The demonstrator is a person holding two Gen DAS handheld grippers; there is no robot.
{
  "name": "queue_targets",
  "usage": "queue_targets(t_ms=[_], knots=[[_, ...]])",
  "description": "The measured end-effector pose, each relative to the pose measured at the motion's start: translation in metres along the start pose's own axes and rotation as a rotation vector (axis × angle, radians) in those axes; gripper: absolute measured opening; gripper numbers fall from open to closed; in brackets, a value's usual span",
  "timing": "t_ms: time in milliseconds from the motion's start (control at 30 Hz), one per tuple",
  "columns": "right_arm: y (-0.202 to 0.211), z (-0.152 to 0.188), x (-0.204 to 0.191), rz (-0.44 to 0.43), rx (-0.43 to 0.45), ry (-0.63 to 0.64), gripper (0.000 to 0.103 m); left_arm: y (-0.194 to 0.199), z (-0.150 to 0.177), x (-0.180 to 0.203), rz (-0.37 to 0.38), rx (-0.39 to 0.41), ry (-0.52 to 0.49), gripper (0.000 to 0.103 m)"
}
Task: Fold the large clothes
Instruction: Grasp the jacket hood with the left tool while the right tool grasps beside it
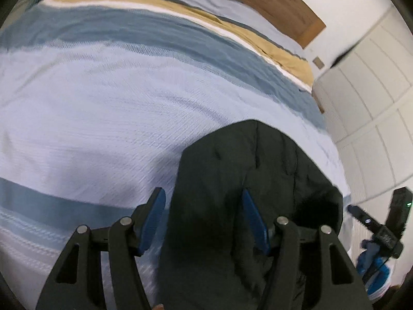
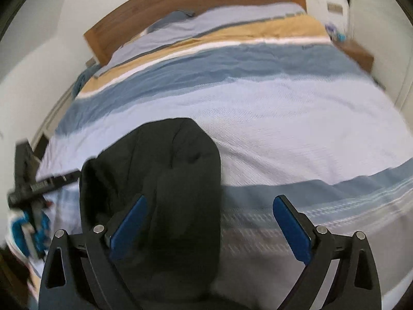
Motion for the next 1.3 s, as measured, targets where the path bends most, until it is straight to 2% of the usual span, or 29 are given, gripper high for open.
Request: queue_targets(t_ms=[167,300,367,433,467,500,533,567,633,767,933,1100,1300], knots=[[-0.035,-0.012,0.003,-0.009,-0.012,-0.046,0.097,-0.025,-0.006,-0.001,0.019,-0.014,0.074,0.06],[-0.061,-0.015,-0.002,-0.023,-0.07,-0.051,0.097,-0.048,-0.004,-0.003,0.008,-0.055,0.136,0.06],[-0.073,-0.015,-0.006,-0.026,-0.098,-0.05,0.092,-0.055,-0.002,0.0,0.004,-0.065,0.128,0.06],[-0.084,-0.015,-0.011,-0.03,-0.129,-0.024,0.056,-0.057,0.0,0.002,-0.014,-0.058,0.114,0.059],[-0.086,-0.015,-0.014,-0.024,-0.139,-0.012,0.048,-0.056,0.001,0.004,-0.023,-0.051,0.104,0.059],[-0.087,-0.014,-0.017,-0.011,-0.146,0.005,0.033,-0.055,0.002,0.005,-0.031,-0.039,0.096,0.049],[-0.083,-0.014,-0.021,0.005,-0.142,0.03,0.02,-0.054,0.003,0.006,-0.037,-0.034,0.085,0.028],[-0.076,-0.014,-0.024,0.007,-0.129,0.048,0.019,-0.054,0.006,0.007,-0.05,-0.038,0.077,0.021],[-0.062,-0.015,-0.029,0.012,-0.105,0.083,0.015,-0.048,0.011,0.007,-0.061,-0.032,0.079,0.014],[-0.022,-0.012,-0.044,0.002,-0.043,0.155,0.014,-0.019,0.025,0.012,-0.045,0.006,0.052,0.012],[0.023,0.008,-0.07,-0.035,0.003,0.218,0.013,0.04,0.061,0.014,-0.011,0.046,0.012,0.011],[0.075,0.054,-0.094,-0.078,0.023,0.269,0.012,0.09,0.11,0.001,-0.011,0.061,-0.016,0.011],[0.103,0.117,-0.095,-0.1,0.015,0.262,0.012,0.111,0.175,-0.027,-0.039,0.027,-0.005,0.01]])
Point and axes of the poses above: each gripper's, at about its wrist camera, not at the fingertips, and y roughly against the way its jaws point, x to its right, z to its underside, the point moved 5 cm from there along -y, roughly the way its jaws point, and after that the axes turned 10 degrees about y, right-handed, at the moved point
